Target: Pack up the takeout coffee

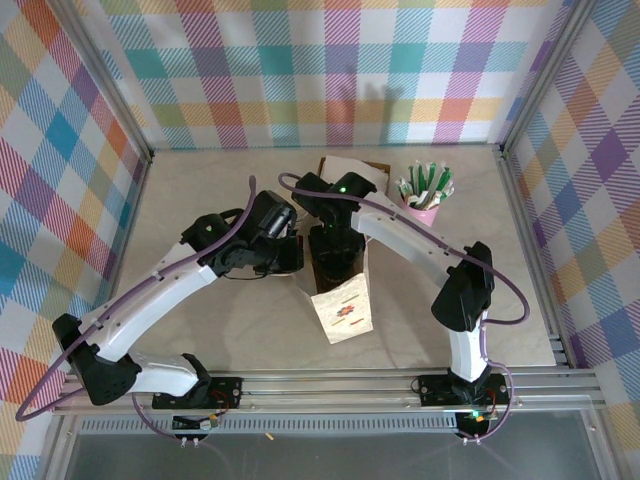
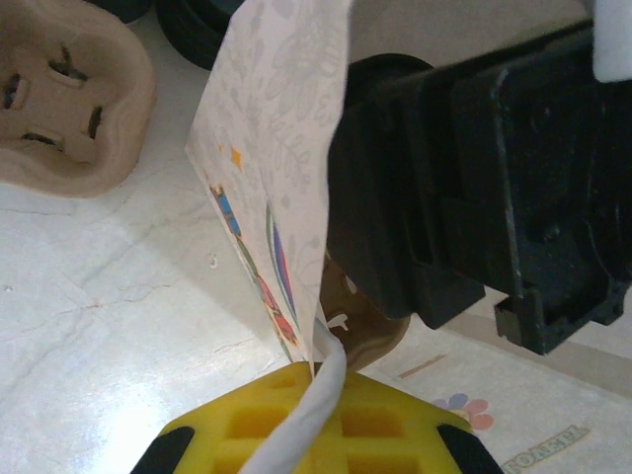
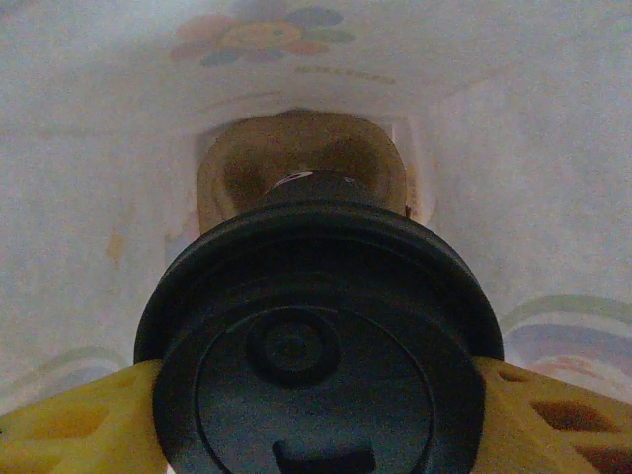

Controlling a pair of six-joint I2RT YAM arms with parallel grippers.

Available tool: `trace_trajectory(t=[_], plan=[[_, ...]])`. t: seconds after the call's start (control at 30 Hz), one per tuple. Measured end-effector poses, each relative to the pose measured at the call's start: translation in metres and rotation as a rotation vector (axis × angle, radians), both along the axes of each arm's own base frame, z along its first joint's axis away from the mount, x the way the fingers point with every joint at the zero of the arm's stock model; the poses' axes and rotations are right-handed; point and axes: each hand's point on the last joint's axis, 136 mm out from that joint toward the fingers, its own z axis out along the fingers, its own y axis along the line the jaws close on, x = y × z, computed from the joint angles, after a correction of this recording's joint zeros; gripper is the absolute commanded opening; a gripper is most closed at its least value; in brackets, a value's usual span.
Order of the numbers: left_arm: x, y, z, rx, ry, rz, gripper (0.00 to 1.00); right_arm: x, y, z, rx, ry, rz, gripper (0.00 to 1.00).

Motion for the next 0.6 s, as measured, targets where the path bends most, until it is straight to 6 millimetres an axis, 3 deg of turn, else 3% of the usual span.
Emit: trace_trajectory(t=[0.37, 0.6], plan=[[-0.001, -0.005, 0.000, -0.012, -0.010, -0.019, 0.00, 0.009, 0.003, -0.003, -0.007, -0.046, 0.029, 0.23], [-0.002, -0.006, -0.001, -0.005, -0.016, -0.024, 0.00, 0.014, 0.004, -0.015, -0.015, -0.063, 0.038, 0.23]])
